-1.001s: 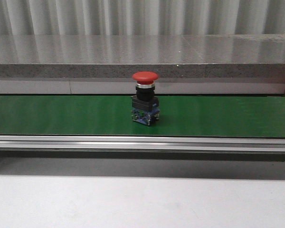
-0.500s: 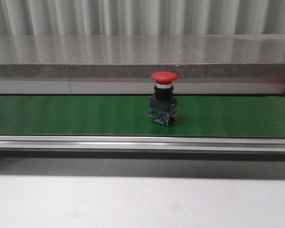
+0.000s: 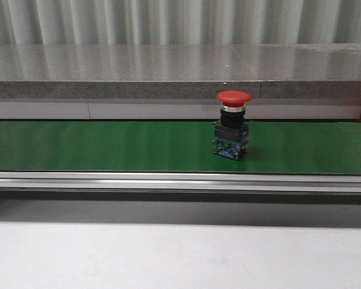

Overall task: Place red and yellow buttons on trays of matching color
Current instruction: 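Lower the yellow button onto the yellow tray and open the right gripper, then grasp the red button on the belt with the right gripper and lift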

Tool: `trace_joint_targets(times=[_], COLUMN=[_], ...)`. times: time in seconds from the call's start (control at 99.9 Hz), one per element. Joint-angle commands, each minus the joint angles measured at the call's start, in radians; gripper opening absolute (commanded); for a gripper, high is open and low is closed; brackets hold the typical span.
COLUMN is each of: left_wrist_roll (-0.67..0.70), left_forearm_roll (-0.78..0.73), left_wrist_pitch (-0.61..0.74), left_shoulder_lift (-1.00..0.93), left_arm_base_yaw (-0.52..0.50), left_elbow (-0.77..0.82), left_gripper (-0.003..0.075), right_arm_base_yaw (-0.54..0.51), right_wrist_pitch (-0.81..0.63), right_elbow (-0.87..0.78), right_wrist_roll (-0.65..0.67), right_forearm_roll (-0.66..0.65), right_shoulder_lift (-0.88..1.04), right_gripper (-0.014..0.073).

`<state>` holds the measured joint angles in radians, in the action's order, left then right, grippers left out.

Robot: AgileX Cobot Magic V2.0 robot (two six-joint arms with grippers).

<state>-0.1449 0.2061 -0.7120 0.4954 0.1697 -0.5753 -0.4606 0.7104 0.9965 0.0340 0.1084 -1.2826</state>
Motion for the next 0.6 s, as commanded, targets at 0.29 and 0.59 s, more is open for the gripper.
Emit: trace_joint_targets(times=[0.29, 0.59], left_wrist_roll=[0.003, 0.003], left_forearm_roll=[0.021, 0.021], left_wrist_pitch=[0.073, 0.073], left_shoulder_lift=[0.002, 0.002], left_arm_base_yaw=[0.009, 0.009], left_elbow=[-0.025, -0.025], left_gripper=[-0.0006, -0.0006], right_arm_base_yaw=[0.359, 0.582], right_wrist_pitch=[0.110, 0.328], right_elbow=[0.052, 0.183], right_wrist_roll=[-0.042, -0.180], right_forearm_roll=[-0.010, -0.009], right_shoulder_lift=[0.118, -0.023], right_gripper=[0.0657, 0.0657])
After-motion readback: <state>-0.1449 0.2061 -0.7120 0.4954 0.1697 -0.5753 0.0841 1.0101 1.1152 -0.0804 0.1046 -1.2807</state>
